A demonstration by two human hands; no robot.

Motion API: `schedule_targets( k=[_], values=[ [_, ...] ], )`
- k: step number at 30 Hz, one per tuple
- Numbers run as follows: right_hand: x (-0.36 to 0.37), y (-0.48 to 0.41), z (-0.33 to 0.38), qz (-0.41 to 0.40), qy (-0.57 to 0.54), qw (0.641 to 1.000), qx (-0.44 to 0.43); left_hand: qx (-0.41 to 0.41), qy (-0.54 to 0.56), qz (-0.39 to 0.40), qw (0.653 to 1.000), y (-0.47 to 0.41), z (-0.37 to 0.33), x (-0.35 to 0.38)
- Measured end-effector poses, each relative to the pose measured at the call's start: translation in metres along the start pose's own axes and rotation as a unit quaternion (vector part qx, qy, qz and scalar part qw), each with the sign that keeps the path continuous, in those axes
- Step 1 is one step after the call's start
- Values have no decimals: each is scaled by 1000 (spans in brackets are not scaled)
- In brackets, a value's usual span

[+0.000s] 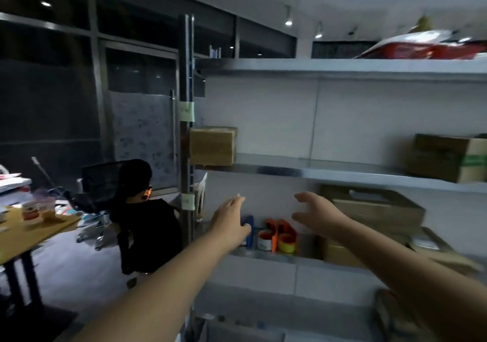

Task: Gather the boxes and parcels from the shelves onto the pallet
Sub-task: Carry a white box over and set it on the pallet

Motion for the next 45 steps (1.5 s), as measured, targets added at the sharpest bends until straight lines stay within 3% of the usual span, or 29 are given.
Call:
schedule_targets(
  k=[8, 11, 16, 27, 37, 45],
  values=[
    [-108, 79, -136, -101, 63, 984, 135, 155, 46, 90, 983, -10, -167, 118],
    [-133, 122, -203, -85, 57, 974, 204, 168, 64, 136, 974, 3, -217, 185],
    [-156, 203, -326, 62, 155, 945, 282, 195, 87, 223, 951, 24, -317, 298],
    [-275, 376, -576, -43, 109, 899, 423, 278, 74, 349, 892, 89, -551, 543],
    [-339, 508, -727, -140, 59, 827, 542, 323, 96, 431, 837, 130, -655, 713],
    [-347, 533, -830, -170, 43, 774, 608, 315, 103, 464, 822, 112, -707, 829]
  ],
)
Point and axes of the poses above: each hand's wrist, its own y-axis away from the middle knuckle, its own x-axis out of the palm, z = x × y, the point moved 8 cm from there along -y, towards the middle knuckle, and after that the axes turned 12 degrees about y, right-handed, at the moved point
